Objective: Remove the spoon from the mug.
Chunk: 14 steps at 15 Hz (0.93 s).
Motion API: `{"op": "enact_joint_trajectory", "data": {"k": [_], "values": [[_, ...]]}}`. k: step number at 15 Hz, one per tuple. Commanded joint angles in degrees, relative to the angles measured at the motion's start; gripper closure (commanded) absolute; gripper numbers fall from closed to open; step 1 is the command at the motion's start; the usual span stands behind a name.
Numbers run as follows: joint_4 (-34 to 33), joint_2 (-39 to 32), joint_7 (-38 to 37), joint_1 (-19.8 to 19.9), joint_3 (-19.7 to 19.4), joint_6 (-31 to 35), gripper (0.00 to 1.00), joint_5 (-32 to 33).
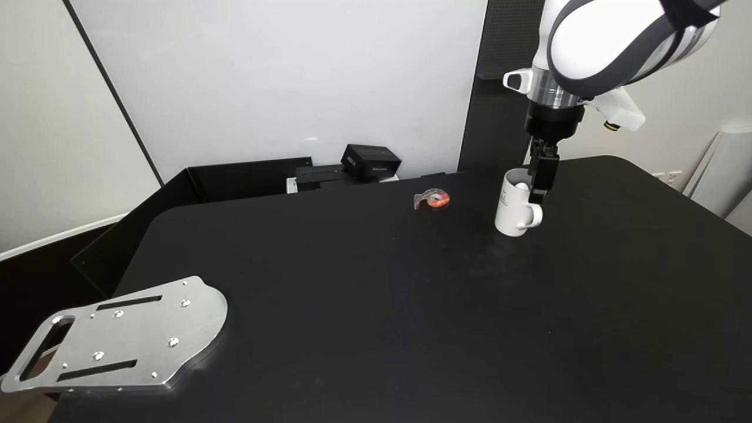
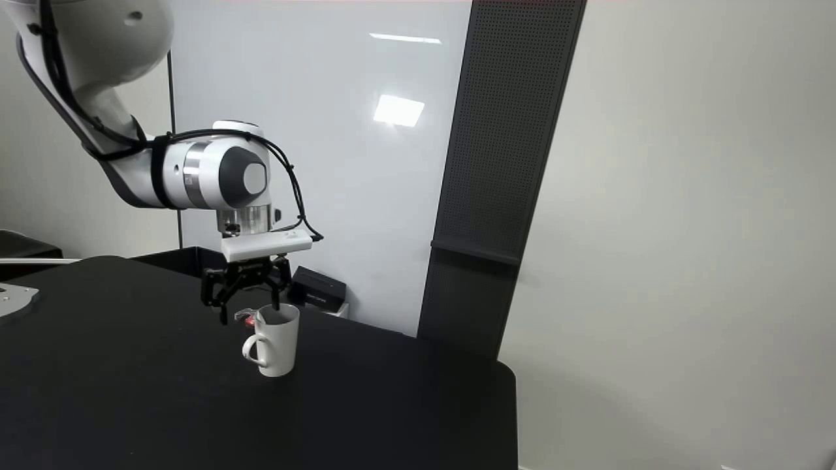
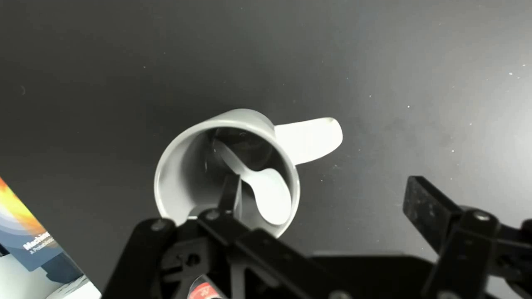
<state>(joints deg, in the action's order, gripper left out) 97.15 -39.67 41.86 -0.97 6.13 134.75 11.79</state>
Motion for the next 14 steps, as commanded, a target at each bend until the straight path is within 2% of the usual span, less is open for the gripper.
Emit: {"op": "enact_joint_trajectory", "data": {"k": [1, 14], "values": [[-1.8, -1.2, -0.7, 0.0, 0.0, -0.2, 0.0, 0.5], [-2.6, -1.7, -0.8, -0.4, 0.2, 0.6, 0.0, 0.6]]}}
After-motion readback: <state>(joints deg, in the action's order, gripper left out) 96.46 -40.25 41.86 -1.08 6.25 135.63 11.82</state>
